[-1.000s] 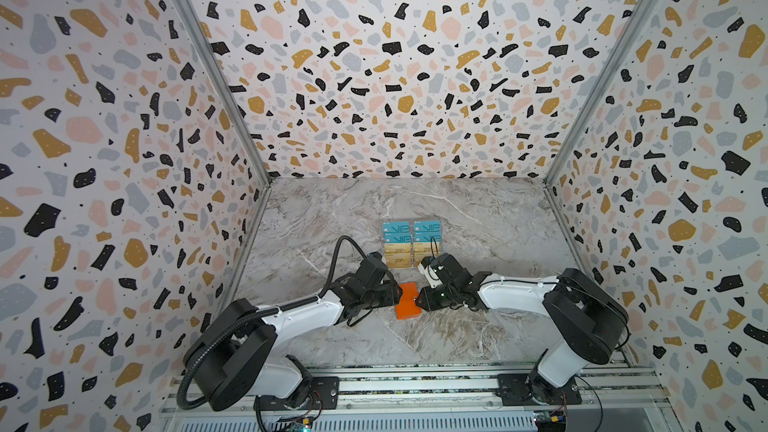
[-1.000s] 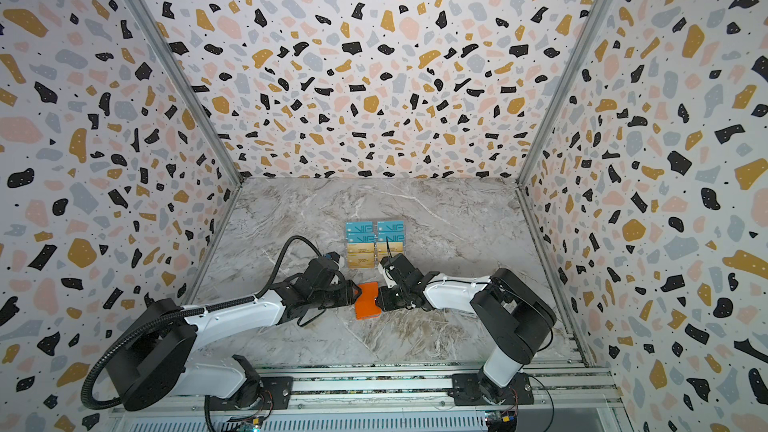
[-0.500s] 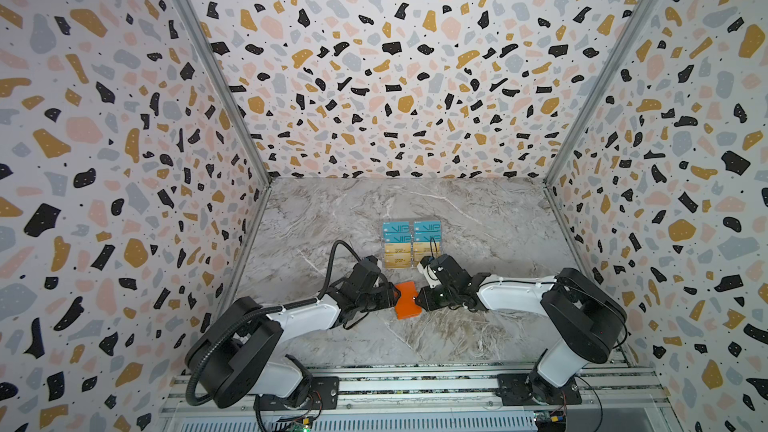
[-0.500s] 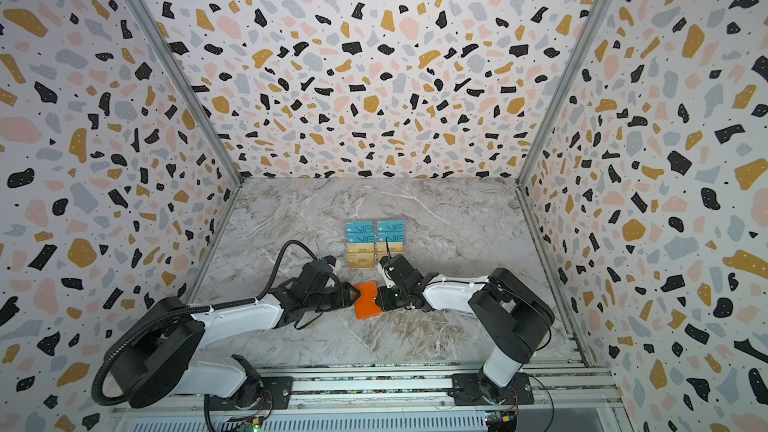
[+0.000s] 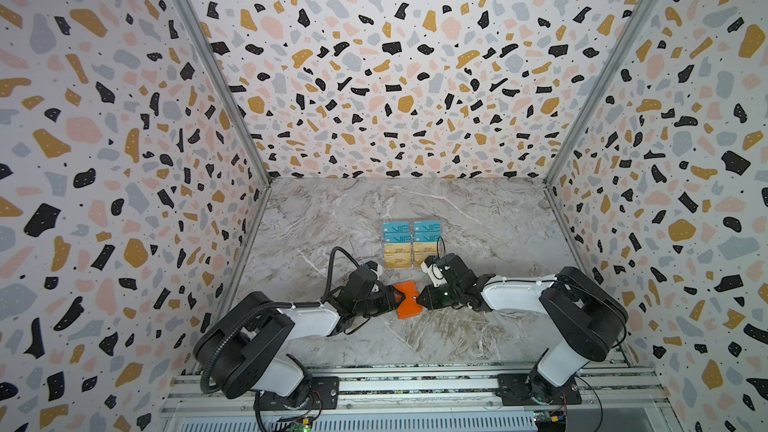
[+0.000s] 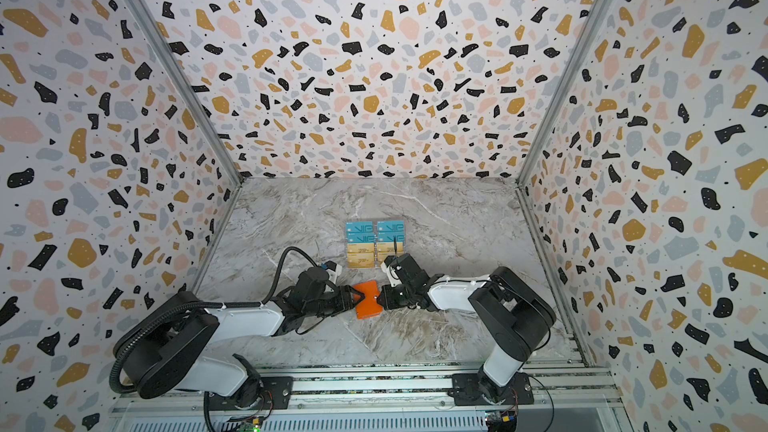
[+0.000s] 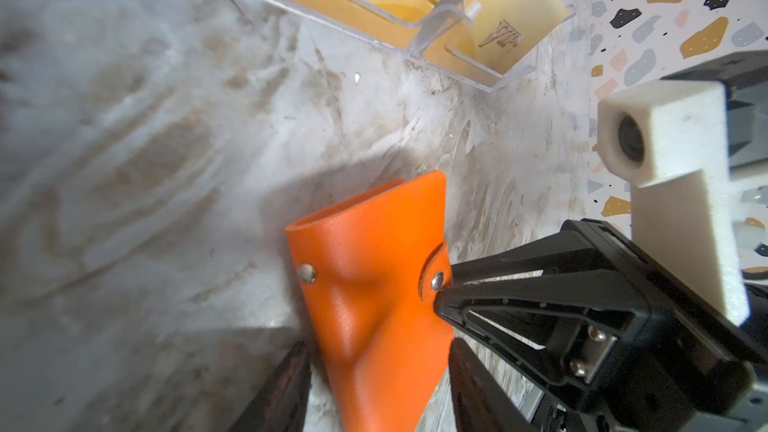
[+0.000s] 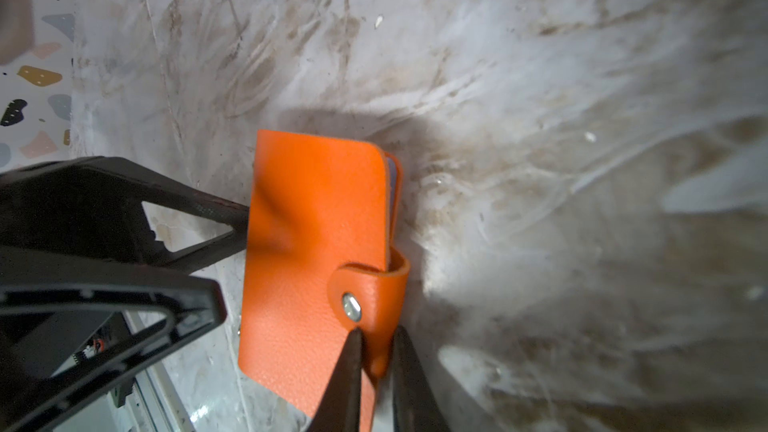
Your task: Put the credit cards into the card holder
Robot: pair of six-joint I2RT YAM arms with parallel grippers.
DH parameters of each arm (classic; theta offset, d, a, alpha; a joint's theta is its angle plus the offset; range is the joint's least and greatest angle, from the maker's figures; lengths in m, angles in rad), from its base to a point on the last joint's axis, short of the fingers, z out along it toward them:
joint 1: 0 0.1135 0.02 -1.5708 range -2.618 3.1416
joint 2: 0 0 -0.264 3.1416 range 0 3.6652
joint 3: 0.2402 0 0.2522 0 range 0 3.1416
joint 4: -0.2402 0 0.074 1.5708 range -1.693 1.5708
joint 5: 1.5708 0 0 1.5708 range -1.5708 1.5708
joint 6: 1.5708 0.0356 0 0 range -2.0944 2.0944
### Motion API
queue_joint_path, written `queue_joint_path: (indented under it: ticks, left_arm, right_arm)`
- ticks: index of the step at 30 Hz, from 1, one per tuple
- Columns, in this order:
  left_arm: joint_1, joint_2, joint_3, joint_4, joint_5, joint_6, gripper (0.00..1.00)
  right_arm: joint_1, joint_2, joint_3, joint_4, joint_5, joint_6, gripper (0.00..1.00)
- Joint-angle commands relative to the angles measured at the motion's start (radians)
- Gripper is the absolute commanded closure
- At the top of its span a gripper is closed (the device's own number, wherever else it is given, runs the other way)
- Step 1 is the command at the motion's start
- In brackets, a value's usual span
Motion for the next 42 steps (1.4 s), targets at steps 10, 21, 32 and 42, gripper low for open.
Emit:
queue_joint_path:
  ticks: [10,21,32,42]
  left_arm:
    - [0.002,0.016,-0.028,0.224,0.073,-0.062,0.55]
    - [0.002,0.074,0.001,0.215,0.091,-0.026,0.63]
    - [0.002,0.095,0.018,0.233,0.091,-0.028,0.86]
    - [0.0,-0.069,0.135,-0.127,-0.006,0.056,0.95]
  right_arm:
    - [-0.02,0.03,-0.052,-0.049,-0.041,0.037,0.83]
    - [-0.03,0.009,-0.048,-0.043,-0.067,0.025,0.83]
    - [-0.03,0.009,-0.037,-0.055,-0.067,0.001,0.82]
    - [-0.021,-0.21,0.058,-0.182,0.007,-0.017,0.73]
